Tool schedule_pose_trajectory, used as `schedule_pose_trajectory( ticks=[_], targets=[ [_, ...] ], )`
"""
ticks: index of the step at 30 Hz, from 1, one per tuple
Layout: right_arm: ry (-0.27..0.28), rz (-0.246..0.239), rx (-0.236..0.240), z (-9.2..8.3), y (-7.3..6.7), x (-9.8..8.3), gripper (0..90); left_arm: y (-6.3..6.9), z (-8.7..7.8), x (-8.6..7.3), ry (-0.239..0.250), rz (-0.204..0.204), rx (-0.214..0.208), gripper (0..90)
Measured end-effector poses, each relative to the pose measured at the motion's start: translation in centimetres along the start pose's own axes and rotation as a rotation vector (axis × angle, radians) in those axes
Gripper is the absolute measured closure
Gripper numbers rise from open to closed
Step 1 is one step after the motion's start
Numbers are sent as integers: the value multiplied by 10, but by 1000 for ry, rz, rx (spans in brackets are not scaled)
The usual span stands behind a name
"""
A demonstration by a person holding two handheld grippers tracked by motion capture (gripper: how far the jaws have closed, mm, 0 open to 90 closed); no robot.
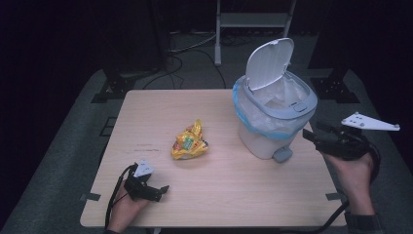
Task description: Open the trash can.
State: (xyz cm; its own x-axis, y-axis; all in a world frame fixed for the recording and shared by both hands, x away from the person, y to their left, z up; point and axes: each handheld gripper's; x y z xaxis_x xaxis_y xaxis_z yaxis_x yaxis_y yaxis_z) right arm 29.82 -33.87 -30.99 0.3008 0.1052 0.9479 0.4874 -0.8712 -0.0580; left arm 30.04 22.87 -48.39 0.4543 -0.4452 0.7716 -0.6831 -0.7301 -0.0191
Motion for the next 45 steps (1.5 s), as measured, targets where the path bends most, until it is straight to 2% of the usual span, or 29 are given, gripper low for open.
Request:
schedule_pose_trajectory(
  ticks=[2, 5, 12, 20, 23, 26, 31, 33, 43, 45],
  targets=[
    [-22, 4, 5, 2, -2, -9, 290, 0, 0, 0, -2, 0, 1, 0],
    [-35, -2, 5, 4, -4, -15, 261, 0, 0, 0, -2, -1, 1, 0],
    [-74, 8, 8, 13, -9, -43, 140, 0, 0, 0, -3, -1, 1, 0],
    [-92, 22, 19, 19, -9, -62, 131, 0, 0, 0, -3, -2, 2, 0],
    [-94, 20, 6, 23, -11, -70, 127, 0, 0, 0, -3, -2, 2, 0],
    [-93, 2, -15, 29, -13, -85, 77, 0, 0, 0, 0, -5, 3, 0],
    [-108, -6, -29, 34, -13, -98, 68, 0, 0, 0, 0, -3, 3, 0],
    [-110, -5, -36, 36, -11, -109, 67, 0, 0, 0, 0, -4, 3, 0],
    [-167, 2, -51, 42, -4, -139, 67, 0, 0, 0, -1, -4, 3, 0],
    [-196, 4, -52, 44, -3, -146, 67, 0, 0, 0, 0, -4, 3, 0]
  ],
)
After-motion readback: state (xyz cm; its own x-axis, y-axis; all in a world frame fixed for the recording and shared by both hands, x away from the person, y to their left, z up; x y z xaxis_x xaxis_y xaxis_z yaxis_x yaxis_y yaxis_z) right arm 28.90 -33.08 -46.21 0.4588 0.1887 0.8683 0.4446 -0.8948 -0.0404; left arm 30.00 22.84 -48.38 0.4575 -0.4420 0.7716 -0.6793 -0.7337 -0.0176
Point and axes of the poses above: each handheld gripper's, and its own axes: z roughly forward along the jaws, x roughly out of its top, y roughly to its right, and after that the axes turned 5 degrees about y, right-handed
